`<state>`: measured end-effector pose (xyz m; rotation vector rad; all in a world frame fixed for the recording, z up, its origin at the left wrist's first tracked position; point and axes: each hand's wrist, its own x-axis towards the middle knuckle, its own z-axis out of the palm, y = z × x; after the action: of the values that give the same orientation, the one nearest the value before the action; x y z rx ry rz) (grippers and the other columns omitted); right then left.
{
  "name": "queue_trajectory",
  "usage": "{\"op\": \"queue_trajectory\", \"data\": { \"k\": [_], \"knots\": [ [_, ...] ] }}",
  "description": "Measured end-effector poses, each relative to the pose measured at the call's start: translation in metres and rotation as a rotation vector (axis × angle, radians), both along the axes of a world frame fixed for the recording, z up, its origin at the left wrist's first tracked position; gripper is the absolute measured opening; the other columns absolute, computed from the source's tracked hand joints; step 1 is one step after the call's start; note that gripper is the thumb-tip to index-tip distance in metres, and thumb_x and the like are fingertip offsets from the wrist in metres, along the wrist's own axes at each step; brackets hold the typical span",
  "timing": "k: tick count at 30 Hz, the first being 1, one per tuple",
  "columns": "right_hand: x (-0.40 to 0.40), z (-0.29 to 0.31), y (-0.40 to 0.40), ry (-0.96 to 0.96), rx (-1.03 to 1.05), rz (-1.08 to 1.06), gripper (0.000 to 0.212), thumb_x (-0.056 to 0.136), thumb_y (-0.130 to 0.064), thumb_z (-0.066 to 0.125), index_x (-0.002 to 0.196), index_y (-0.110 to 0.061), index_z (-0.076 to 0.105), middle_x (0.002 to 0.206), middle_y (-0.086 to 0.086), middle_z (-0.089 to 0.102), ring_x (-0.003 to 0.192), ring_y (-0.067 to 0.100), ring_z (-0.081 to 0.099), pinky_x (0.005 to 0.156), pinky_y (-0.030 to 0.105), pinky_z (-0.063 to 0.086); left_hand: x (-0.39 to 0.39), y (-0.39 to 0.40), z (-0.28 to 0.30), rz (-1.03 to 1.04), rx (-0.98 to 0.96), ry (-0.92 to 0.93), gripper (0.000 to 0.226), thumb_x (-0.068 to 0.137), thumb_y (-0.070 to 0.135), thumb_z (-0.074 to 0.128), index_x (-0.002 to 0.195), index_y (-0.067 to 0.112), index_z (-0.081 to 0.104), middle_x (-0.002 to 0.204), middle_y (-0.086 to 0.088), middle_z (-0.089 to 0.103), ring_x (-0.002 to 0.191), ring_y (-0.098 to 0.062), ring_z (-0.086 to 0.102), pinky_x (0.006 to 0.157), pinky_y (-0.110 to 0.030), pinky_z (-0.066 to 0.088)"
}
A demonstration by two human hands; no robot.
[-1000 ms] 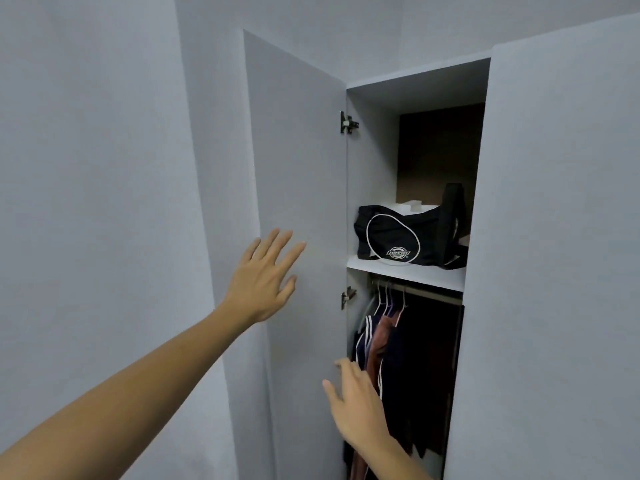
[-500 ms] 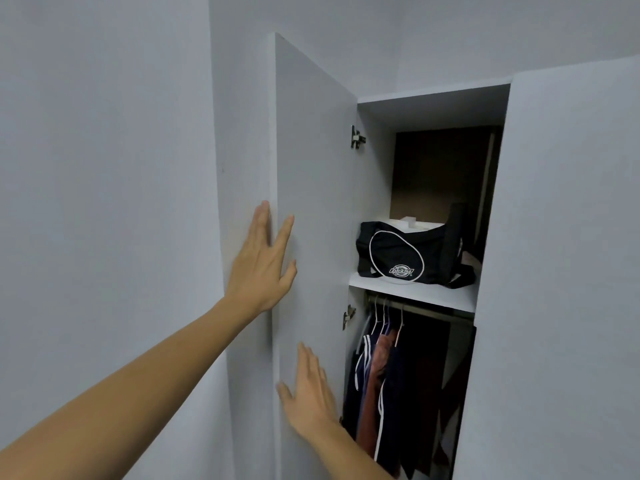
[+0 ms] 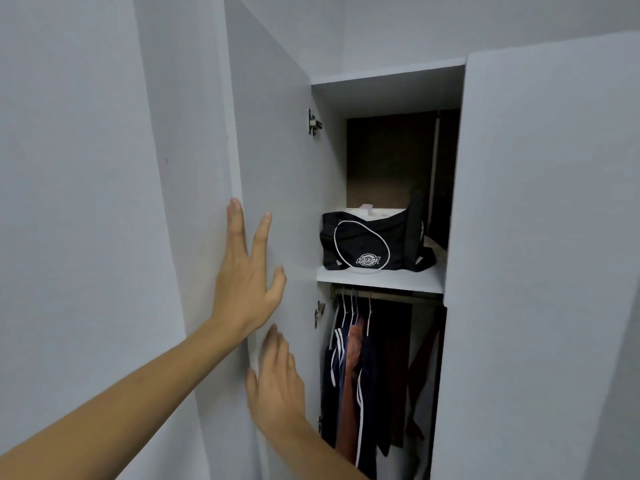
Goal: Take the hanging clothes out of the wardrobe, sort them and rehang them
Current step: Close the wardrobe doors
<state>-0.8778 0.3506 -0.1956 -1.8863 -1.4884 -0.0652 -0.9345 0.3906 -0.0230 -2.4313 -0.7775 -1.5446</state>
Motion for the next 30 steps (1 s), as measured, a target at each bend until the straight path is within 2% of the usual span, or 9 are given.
{"op": "queue_trajectory", "data": {
  "k": [3, 8, 13, 17, 20, 23, 26, 28, 30],
  "knots": [
    [-0.001, -0.001, 0.002, 0.017, -0.007, -0.006, 0.079, 0.108, -0.032, 0.042, 0.166, -0.011, -0.007, 0.172, 0.011, 0.012, 0.148, 0.029, 0.035, 0.114, 0.036, 0.042, 0.006, 0.003, -0.003, -0.014, 0.02, -0.012, 0.082, 0.093, 0.019, 0.058, 0.164, 0.009, 0.02, 0.172, -0.014, -0.02, 0.16, -0.031, -0.015, 0.115, -0.059, 0.042],
    [0.01, -0.008, -0.008, 0.022, 0.013, -0.005, 0.076, 0.107, -0.026, 0.042, 0.166, -0.009, -0.002, 0.172, 0.013, 0.013, 0.15, 0.028, 0.037, 0.116, 0.035, 0.04, 0.013, -0.005, -0.003, -0.018, 0.051, 0.026, 0.082, 0.092, 0.011, 0.064, 0.162, 0.005, 0.023, 0.172, -0.017, -0.016, 0.16, -0.033, -0.013, 0.106, -0.054, 0.053],
    [0.045, -0.01, -0.036, 0.025, 0.01, 0.012, 0.075, 0.106, -0.024, 0.042, 0.166, -0.013, -0.002, 0.173, 0.006, 0.016, 0.146, 0.025, 0.043, 0.112, 0.034, 0.041, 0.026, -0.015, -0.001, -0.042, 0.178, 0.112, 0.082, 0.092, 0.009, 0.065, 0.162, -0.001, 0.023, 0.173, -0.02, -0.004, 0.161, -0.034, -0.001, 0.119, -0.043, 0.04],
    [0.085, -0.008, -0.065, 0.037, 0.002, -0.026, 0.069, 0.107, -0.027, 0.043, 0.165, -0.021, 0.007, 0.161, 0.0, 0.038, 0.128, 0.023, 0.058, 0.099, 0.037, 0.051, 0.046, -0.024, 0.008, -0.047, 0.293, 0.209, 0.08, 0.098, 0.027, 0.062, 0.164, 0.005, 0.022, 0.174, -0.015, 0.007, 0.162, -0.029, 0.008, 0.126, -0.048, 0.028],
    [0.116, -0.004, -0.087, 0.035, 0.017, -0.086, 0.058, 0.108, -0.029, 0.045, 0.161, -0.022, 0.022, 0.148, 0.0, 0.052, 0.126, 0.02, 0.059, 0.1, 0.035, 0.053, 0.072, -0.038, 0.016, -0.047, 0.326, 0.273, 0.084, 0.1, 0.036, 0.063, 0.165, 0.008, 0.018, 0.175, -0.009, 0.006, 0.162, -0.025, 0.007, 0.128, -0.05, 0.022],
    [0.153, -0.005, -0.106, -0.062, 0.024, -0.162, 0.055, 0.106, -0.033, 0.049, 0.157, -0.021, 0.034, 0.155, -0.001, 0.046, 0.141, 0.021, 0.045, 0.105, 0.034, 0.051, 0.103, -0.051, 0.023, 0.019, 0.36, 0.364, 0.087, 0.103, 0.048, 0.056, 0.167, 0.011, 0.011, 0.176, -0.005, -0.001, 0.162, -0.022, 0.001, 0.129, -0.049, 0.021],
    [0.194, -0.008, -0.116, -0.153, 0.048, -0.277, 0.061, 0.099, -0.04, 0.058, 0.155, -0.023, 0.041, 0.164, 0.001, 0.037, 0.15, 0.029, 0.036, 0.101, 0.041, 0.055, 0.137, -0.059, 0.03, 0.086, 0.409, 0.451, 0.088, 0.104, 0.057, 0.049, 0.167, 0.013, 0.006, 0.175, -0.004, -0.006, 0.162, -0.023, -0.004, 0.129, -0.049, 0.019],
    [0.22, -0.011, -0.116, -0.18, 0.068, -0.332, 0.064, 0.098, -0.04, 0.061, 0.156, -0.022, 0.041, 0.166, 0.004, 0.035, 0.152, 0.031, 0.035, 0.099, 0.044, 0.057, 0.162, -0.062, 0.034, 0.11, 0.431, 0.49, 0.089, 0.104, 0.061, 0.046, 0.167, 0.013, 0.005, 0.175, -0.004, -0.009, 0.162, -0.023, -0.007, 0.13, -0.048, 0.018],
    [0.244, -0.014, -0.115, -0.197, 0.07, -0.378, 0.068, 0.099, -0.038, 0.061, 0.16, -0.021, 0.036, 0.167, 0.006, 0.033, 0.153, 0.033, 0.034, 0.103, 0.046, 0.055, 0.188, -0.061, 0.036, 0.119, 0.44, 0.516, 0.09, 0.103, 0.063, 0.044, 0.168, 0.014, 0.004, 0.175, -0.003, -0.012, 0.161, -0.023, -0.01, 0.13, -0.048, 0.016]
  ]
}}
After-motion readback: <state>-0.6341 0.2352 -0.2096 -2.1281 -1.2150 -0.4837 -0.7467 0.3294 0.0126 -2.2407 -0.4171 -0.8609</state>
